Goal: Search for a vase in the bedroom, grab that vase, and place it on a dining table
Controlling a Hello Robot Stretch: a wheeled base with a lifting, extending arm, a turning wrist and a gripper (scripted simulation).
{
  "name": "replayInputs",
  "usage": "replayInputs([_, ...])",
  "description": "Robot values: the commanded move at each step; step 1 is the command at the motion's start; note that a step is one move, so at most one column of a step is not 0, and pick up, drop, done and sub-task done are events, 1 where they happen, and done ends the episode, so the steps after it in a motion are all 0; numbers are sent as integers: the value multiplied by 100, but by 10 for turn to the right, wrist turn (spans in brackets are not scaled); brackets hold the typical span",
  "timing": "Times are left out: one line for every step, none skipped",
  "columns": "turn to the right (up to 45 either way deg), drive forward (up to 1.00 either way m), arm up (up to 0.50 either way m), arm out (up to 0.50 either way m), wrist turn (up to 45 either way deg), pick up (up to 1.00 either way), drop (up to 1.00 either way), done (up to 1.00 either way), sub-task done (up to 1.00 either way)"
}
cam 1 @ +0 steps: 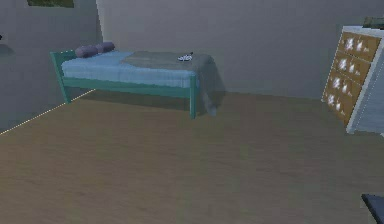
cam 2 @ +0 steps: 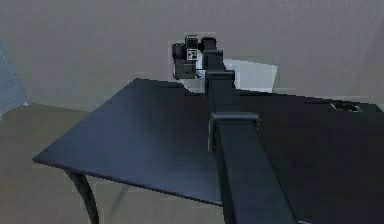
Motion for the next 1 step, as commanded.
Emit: replayInputs([0, 0, 0, 0, 450, 0, 0, 0, 0])
